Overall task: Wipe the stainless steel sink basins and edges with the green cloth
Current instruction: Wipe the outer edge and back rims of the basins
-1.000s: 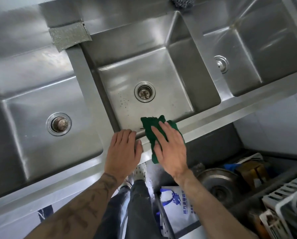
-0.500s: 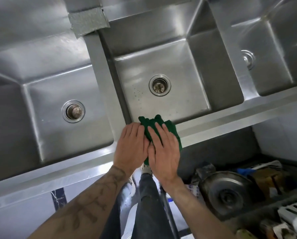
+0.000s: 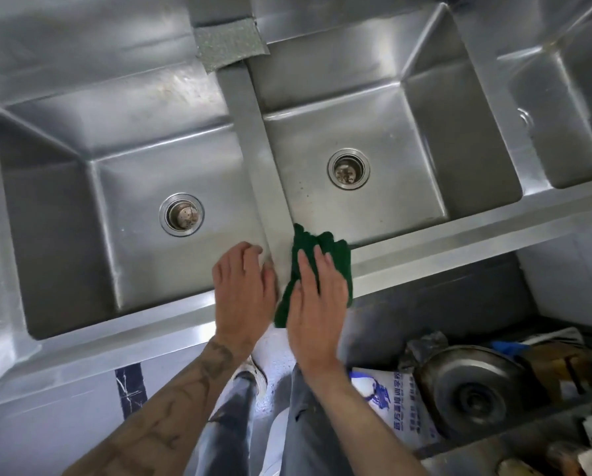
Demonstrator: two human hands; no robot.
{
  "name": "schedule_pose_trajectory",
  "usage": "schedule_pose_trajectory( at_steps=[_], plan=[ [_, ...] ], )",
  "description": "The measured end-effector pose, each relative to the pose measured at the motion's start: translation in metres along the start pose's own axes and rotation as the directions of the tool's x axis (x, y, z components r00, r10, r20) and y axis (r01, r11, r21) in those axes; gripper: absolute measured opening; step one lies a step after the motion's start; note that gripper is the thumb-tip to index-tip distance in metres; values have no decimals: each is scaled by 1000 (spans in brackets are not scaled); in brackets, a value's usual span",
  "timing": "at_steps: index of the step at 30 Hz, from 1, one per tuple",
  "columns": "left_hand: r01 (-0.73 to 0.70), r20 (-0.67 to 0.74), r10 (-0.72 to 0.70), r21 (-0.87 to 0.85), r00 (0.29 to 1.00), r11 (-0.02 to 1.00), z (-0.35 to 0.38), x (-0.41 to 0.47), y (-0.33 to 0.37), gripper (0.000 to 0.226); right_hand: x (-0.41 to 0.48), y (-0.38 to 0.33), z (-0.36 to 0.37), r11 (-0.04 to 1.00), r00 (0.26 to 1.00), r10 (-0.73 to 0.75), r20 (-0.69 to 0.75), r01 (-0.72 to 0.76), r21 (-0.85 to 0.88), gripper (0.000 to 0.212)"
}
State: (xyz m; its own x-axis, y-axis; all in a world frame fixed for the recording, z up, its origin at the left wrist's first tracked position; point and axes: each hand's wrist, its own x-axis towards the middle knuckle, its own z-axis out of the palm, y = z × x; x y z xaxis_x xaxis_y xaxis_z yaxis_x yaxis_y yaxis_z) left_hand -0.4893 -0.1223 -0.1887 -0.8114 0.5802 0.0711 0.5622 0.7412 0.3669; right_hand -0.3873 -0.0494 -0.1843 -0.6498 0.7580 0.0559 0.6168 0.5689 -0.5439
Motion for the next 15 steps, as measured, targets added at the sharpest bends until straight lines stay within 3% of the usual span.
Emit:
schedule_pose_trajectory(
  at_steps=[3, 7, 11, 15],
  plan=[
    [52, 69, -55, 52, 996, 997, -4, -5, -13, 34, -10, -26, 8, 998, 998, 67, -7, -67, -7, 43],
    [23, 131, -40, 132, 991, 991, -6, -5, -11, 31, 13, -1, -12, 986, 1000, -16, 13, 18, -165, 35],
    [35, 112, -50, 136, 992, 990, -3, -7, -13, 22, 29, 1, -7, 949, 987, -45, 154, 91, -300, 61],
    [42, 107, -58, 148, 993, 988, -2, -5, -13, 17, 52, -21, 11, 953, 995, -31, 90, 57, -297, 58]
  ],
)
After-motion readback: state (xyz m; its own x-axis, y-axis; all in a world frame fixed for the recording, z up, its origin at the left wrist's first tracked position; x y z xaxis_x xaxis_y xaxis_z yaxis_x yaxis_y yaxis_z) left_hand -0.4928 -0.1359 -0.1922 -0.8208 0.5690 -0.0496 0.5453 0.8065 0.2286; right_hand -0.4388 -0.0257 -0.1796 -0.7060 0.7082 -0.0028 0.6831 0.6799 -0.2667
